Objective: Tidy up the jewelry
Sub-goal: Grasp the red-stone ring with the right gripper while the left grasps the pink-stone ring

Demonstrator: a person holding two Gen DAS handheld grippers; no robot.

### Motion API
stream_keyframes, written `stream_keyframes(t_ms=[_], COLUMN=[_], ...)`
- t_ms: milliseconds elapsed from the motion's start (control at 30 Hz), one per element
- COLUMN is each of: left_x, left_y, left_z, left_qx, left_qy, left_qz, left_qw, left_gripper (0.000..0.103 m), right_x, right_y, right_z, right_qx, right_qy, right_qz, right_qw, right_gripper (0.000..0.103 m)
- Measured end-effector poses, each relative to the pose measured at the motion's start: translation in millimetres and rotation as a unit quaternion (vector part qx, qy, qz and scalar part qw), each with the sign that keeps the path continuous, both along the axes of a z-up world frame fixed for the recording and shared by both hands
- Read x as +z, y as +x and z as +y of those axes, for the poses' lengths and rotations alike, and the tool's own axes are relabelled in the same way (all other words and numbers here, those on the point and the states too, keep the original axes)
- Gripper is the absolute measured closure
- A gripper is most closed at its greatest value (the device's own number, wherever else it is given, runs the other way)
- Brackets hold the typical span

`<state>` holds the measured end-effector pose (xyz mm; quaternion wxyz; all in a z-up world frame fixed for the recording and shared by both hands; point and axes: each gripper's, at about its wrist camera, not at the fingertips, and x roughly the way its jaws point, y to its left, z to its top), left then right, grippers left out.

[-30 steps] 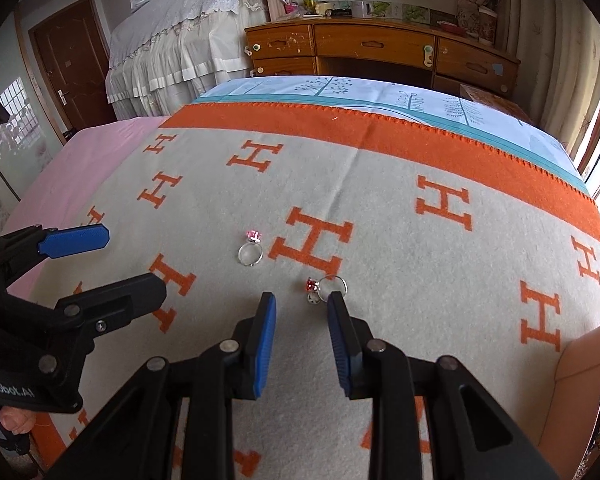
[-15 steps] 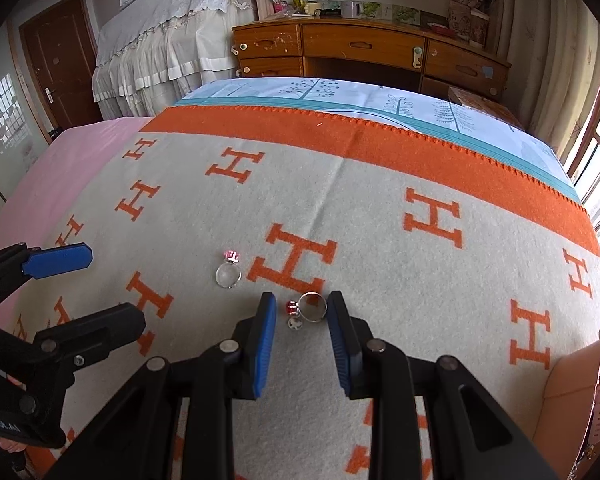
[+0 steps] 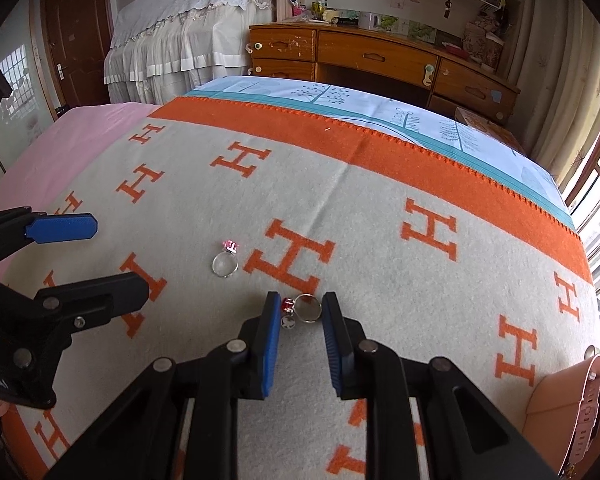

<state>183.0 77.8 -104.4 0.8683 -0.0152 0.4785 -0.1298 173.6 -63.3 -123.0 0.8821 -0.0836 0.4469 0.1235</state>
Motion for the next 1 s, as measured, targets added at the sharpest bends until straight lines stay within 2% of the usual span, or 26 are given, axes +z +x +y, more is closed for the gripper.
stream_keyframes(t_ms=[233, 333, 400, 500, 667, 867, 1000], left_x=[1, -3, -7, -13, -16, -13, -11], left_y=[9, 14, 18, 23, 29, 39, 41], left_z=[-21, -35, -44, -56, -72, -89, -94], left_qx=[-0.015, -0.027, -0.034, -0.035, -0.024, -0.005, -0.006], left_qy=[0.014, 0.031, 0.038, 0.053, 0.073, 0.099, 0.098], left_qz=[-0.018, -0.017, -0.010, 0.001, 0.008, 0.029, 0.045], left_qw=[0.9996, 0.9990, 0.9986, 0.9980, 0.9970, 0.9946, 0.9942], left_gripper=[0.014, 0.026, 0.039, 0.053, 0.064, 0.072, 0.090], right_x=[9, 16, 21, 26, 30, 33, 34], right_y=[-13, -24, -31, -43, -56, -64, -68], right_z=[-11, -17, -22, -29, -42, -57, -66], right_qx=[-0.014, -0.016, -0.018, -0.019, -0.021, -0.027, -0.034], right_qy=[0.014, 0.017, 0.023, 0.032, 0.052, 0.073, 0.084], right_qz=[-0.009, -0.022, -0.028, -0.035, -0.036, -0.040, -0.042], right_qw=[1.000, 0.999, 0.999, 0.999, 0.998, 0.996, 0.995], right_gripper=[0.082, 0.082, 0.082, 0.082, 0.082, 0.082, 0.082])
